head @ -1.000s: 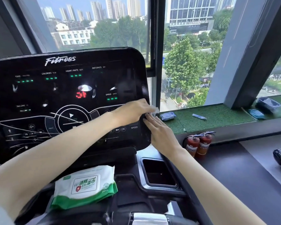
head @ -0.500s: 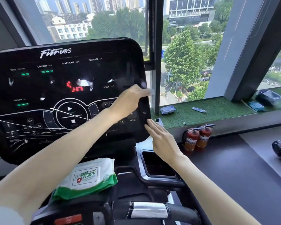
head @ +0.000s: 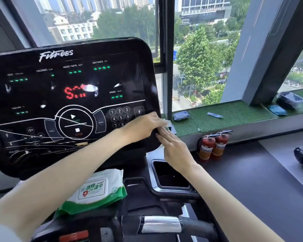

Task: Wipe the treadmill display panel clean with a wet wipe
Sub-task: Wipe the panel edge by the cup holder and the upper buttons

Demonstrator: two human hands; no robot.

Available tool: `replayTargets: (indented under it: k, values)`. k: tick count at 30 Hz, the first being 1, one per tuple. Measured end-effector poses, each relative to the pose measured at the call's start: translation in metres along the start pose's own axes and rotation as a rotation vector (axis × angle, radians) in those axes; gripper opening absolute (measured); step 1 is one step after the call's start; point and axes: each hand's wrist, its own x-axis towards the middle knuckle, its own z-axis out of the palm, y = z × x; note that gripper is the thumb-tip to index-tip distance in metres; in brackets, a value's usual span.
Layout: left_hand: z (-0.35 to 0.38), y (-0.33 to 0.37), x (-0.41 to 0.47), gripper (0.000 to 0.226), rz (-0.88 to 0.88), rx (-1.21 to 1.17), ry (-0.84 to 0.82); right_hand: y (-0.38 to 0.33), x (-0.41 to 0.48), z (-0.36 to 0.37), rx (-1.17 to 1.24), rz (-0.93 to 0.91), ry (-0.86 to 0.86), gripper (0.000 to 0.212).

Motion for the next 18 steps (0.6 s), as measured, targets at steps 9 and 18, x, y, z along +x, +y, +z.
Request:
replayTargets:
  k: [9,18]
  values:
    - [-0.007,0.003,0.003,0.057,-0.076,0.006,0.028,0.001,-0.002,0.001,0.045,0.010,-0.053,0.055]
    - [-0.001,0.013,0.007,0.055,-0.202,-0.134,0.241,-0.004,-0.004,-0.003,0.068,0.037,-0.009,0.053]
